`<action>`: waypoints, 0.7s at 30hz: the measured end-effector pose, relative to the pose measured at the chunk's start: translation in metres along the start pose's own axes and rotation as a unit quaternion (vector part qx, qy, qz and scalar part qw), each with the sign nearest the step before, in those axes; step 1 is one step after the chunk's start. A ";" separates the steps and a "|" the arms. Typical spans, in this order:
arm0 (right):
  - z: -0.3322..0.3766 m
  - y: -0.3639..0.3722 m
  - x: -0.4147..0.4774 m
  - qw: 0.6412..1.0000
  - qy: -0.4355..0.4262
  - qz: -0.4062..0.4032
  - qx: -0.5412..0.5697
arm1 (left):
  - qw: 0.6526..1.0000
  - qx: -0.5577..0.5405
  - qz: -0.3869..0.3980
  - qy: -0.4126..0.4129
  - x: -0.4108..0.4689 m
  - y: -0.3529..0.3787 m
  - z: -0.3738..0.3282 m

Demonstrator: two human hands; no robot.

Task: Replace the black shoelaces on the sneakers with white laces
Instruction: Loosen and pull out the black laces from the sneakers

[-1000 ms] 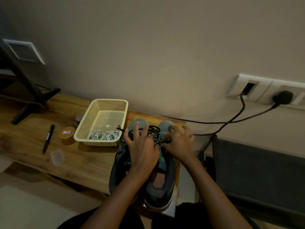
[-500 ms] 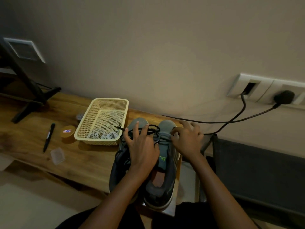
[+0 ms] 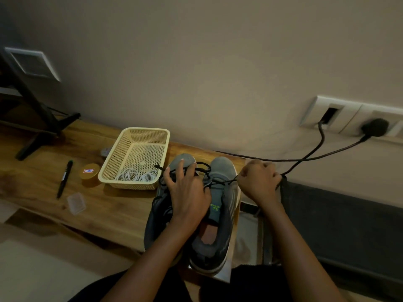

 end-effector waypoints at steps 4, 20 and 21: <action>-0.003 0.004 0.001 1.000 -0.011 0.024 0.010 | 1.000 -0.003 0.002 -0.003 0.000 0.001 0.001; 0.000 0.003 0.001 0.999 -0.027 0.016 -0.009 | 1.000 -0.003 0.006 -0.006 0.001 0.002 0.001; -0.008 0.003 0.001 1.000 0.004 0.011 0.003 | 1.000 -0.005 0.006 -0.006 0.001 0.003 0.001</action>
Point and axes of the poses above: each hand's wrist, its own x-axis towards the middle knuckle, its own y-axis out of the palm, z = x × y, the point moved 10 cm from there along x, towards the middle knuckle, and after that the axes turned 5 degrees about x, right-handed, at the moved point
